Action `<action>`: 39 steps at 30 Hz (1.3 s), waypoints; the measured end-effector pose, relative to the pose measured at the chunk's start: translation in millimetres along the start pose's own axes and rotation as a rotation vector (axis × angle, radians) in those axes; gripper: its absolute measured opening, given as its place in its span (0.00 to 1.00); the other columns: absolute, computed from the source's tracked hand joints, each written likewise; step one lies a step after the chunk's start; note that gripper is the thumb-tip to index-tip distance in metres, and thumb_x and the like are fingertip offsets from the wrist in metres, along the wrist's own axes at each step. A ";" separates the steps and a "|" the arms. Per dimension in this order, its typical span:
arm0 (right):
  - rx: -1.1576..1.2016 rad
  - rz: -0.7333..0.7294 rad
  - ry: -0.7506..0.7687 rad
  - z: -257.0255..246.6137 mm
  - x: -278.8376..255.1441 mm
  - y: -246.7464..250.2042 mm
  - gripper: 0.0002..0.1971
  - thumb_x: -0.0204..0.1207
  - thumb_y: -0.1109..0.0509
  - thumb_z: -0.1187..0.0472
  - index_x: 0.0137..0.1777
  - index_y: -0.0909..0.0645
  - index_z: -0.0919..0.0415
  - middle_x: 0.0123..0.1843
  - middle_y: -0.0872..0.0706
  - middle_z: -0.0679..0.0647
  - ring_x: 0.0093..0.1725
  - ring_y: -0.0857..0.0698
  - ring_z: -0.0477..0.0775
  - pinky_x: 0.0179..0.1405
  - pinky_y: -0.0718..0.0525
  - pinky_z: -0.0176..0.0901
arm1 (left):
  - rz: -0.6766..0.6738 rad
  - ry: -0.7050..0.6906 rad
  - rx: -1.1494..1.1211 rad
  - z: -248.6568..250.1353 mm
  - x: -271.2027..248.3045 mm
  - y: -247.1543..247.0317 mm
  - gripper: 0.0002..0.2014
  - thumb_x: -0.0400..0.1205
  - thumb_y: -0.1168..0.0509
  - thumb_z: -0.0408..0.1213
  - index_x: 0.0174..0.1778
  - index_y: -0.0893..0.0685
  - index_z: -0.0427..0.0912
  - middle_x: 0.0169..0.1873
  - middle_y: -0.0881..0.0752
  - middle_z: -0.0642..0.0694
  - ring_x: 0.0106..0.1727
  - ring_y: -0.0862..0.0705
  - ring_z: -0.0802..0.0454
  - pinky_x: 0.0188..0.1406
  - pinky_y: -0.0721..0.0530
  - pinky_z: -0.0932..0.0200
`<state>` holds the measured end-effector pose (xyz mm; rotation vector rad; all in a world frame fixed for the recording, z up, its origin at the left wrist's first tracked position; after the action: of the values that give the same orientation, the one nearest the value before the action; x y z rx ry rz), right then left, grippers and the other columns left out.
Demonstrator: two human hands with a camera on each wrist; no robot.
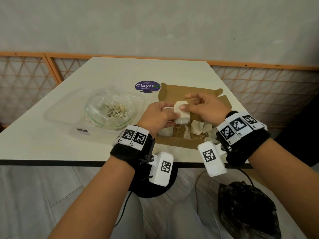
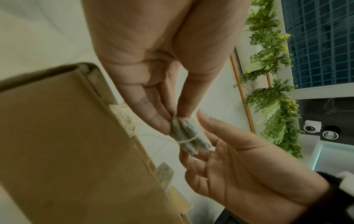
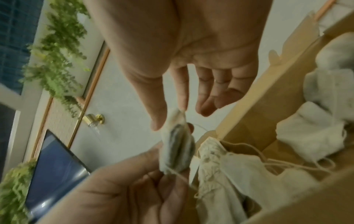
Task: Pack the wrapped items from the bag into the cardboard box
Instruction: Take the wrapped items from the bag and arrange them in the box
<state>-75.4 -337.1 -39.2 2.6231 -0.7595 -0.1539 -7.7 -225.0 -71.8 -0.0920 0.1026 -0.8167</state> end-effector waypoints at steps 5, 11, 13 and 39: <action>0.134 -0.069 -0.124 17.2 -3.1 -10.4 0.04 0.72 0.26 0.65 0.42 0.17 0.56 0.39 0.13 0.54 0.36 0.16 0.48 0.30 0.22 0.33 | 0.026 -0.012 0.009 4.0 -0.4 5.9 0.12 0.77 0.33 0.24 0.53 0.20 0.43 0.41 0.12 0.44 0.40 0.13 0.52 0.44 0.12 0.61; 0.178 0.064 -0.160 30.7 -1.4 10.3 0.04 0.71 0.26 0.67 0.40 0.18 0.60 0.37 0.14 0.56 0.28 0.19 0.45 0.22 0.23 0.29 | 0.277 -0.197 0.124 14.2 -8.4 38.2 0.14 0.80 0.34 0.27 0.60 0.19 0.40 0.58 0.15 0.46 0.62 0.19 0.54 0.65 0.23 0.61; 0.223 0.018 -0.204 34.6 -1.6 1.4 0.04 0.71 0.26 0.68 0.43 0.17 0.61 0.41 0.13 0.60 0.32 0.19 0.48 0.20 0.23 0.29 | 0.306 -0.198 0.082 10.1 -11.2 41.3 0.19 0.80 0.40 0.22 0.66 0.23 0.40 0.64 0.20 0.50 0.66 0.24 0.58 0.58 0.24 0.73; -0.445 -0.040 -0.182 31.6 -2.7 -16.7 0.11 0.71 0.25 0.61 0.51 0.20 0.57 0.35 0.18 0.49 0.32 0.21 0.45 0.28 0.26 0.34 | 0.278 -0.002 -0.305 -47.8 -6.7 43.1 0.25 0.79 0.50 0.15 0.69 0.25 0.37 0.65 0.21 0.47 0.70 0.24 0.51 0.70 0.24 0.54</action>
<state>-76.3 -333.8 -74.9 2.2195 -0.6432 -0.5165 12.8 -192.9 -124.0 -0.3588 0.2322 -0.5187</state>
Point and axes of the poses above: each hand's wrist, its own x-axis towards the middle knuckle, its own y-axis out of the back of the hand, z = x × y, the point moved 10 cm from there along x, towards the middle knuckle
